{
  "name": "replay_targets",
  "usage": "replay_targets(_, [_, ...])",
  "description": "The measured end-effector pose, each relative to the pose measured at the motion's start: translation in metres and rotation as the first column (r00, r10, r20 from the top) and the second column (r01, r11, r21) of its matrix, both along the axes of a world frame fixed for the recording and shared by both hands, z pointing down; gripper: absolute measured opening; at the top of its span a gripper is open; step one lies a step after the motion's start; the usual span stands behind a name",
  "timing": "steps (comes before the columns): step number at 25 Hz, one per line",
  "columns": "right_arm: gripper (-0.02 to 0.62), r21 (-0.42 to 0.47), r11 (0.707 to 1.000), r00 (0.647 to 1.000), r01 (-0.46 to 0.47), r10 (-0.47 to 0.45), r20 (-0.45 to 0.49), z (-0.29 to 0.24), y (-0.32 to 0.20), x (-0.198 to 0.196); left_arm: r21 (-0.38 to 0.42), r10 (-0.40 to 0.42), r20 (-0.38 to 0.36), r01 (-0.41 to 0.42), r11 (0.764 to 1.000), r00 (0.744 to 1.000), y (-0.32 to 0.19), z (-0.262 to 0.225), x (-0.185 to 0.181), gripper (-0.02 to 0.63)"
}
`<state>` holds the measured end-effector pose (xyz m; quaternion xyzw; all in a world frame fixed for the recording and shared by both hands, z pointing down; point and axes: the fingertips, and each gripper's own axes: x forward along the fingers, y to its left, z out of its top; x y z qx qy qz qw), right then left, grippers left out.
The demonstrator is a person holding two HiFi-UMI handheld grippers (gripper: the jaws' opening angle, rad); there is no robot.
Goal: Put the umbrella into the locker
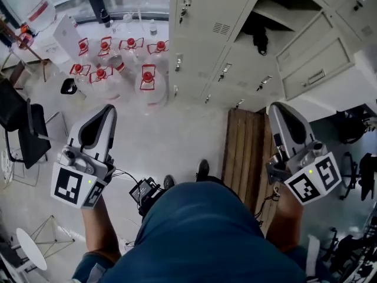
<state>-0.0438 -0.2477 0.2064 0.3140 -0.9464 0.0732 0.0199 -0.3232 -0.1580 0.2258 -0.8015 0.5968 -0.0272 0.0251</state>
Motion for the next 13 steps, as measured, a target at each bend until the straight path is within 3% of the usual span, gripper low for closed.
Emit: replay_targets(13, [0.037, -0.028, 0.996, 0.996, -0.085, 0.085, -0.024, -0.004, 0.050, 0.036, -0.029, 0.081, -0.031, -0.082, 0.996, 0.996, 0.037, 0.001, 0.034, 0.018])
